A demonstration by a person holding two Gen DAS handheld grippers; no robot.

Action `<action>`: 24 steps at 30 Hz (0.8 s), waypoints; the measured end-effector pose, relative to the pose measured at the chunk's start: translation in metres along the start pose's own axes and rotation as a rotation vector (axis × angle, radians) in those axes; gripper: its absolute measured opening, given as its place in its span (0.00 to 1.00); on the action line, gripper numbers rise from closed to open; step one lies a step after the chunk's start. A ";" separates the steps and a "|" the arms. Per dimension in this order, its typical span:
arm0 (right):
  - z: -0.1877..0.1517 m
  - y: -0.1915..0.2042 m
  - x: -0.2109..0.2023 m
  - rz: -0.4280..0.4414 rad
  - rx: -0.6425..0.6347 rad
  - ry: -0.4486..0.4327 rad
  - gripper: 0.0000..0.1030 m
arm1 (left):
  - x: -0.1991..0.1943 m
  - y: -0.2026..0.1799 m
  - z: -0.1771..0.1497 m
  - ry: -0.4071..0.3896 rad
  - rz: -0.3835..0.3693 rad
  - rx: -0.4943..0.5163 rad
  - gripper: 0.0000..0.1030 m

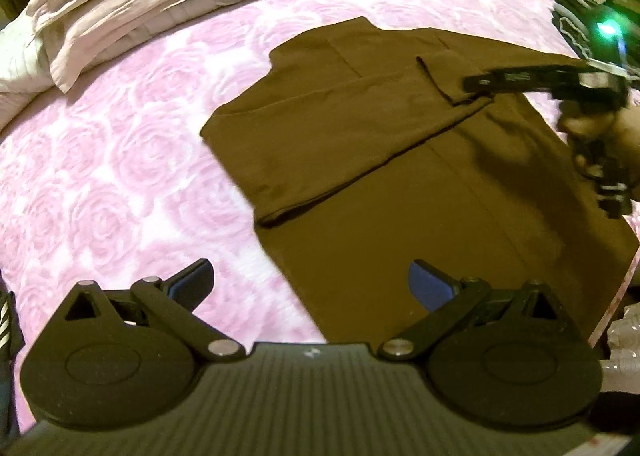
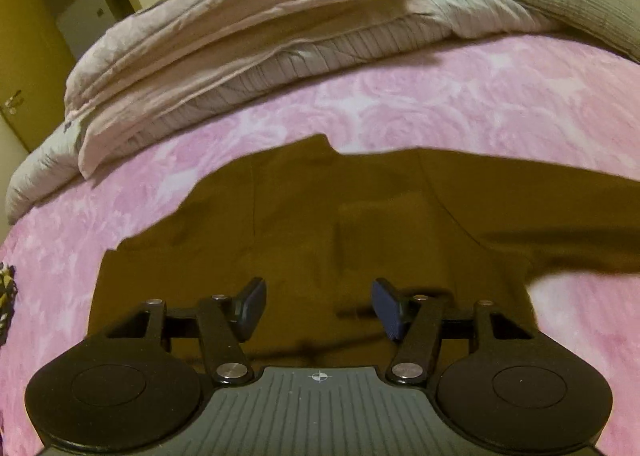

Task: Fold large clothes
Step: 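Open the right gripper and grasp the other sleeve cuff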

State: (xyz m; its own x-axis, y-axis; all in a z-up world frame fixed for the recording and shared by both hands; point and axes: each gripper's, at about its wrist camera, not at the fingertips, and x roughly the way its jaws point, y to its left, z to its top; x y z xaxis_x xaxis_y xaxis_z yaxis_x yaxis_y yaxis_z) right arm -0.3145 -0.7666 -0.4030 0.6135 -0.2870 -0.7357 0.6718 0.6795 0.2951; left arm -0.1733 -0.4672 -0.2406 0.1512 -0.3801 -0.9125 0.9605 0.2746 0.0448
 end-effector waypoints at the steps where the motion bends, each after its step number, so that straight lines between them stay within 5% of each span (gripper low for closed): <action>1: -0.001 -0.007 -0.007 -0.023 0.018 0.001 0.54 | 0.001 0.000 0.002 0.000 0.001 0.000 0.99; 6: 0.000 -0.077 -0.058 -0.162 0.162 -0.041 0.54 | 0.006 -0.022 0.025 -0.023 0.004 0.041 0.99; 13: 0.005 -0.236 -0.134 -0.376 0.434 -0.153 0.54 | 0.036 -0.104 0.091 -0.050 0.026 0.078 0.99; 18: 0.002 -0.348 -0.150 -0.432 0.580 -0.201 0.54 | 0.074 -0.181 0.128 -0.031 0.018 0.092 0.99; 24: -0.009 -0.457 -0.145 -0.387 0.743 -0.273 0.54 | 0.104 -0.269 0.161 0.013 -0.034 0.149 0.99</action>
State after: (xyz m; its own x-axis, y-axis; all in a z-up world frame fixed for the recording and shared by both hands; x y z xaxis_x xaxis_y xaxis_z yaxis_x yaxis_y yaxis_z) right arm -0.7141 -1.0291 -0.4369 0.3012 -0.6223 -0.7225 0.8909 -0.0865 0.4459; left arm -0.3780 -0.7224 -0.2824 0.1159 -0.3753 -0.9196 0.9892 0.1276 0.0726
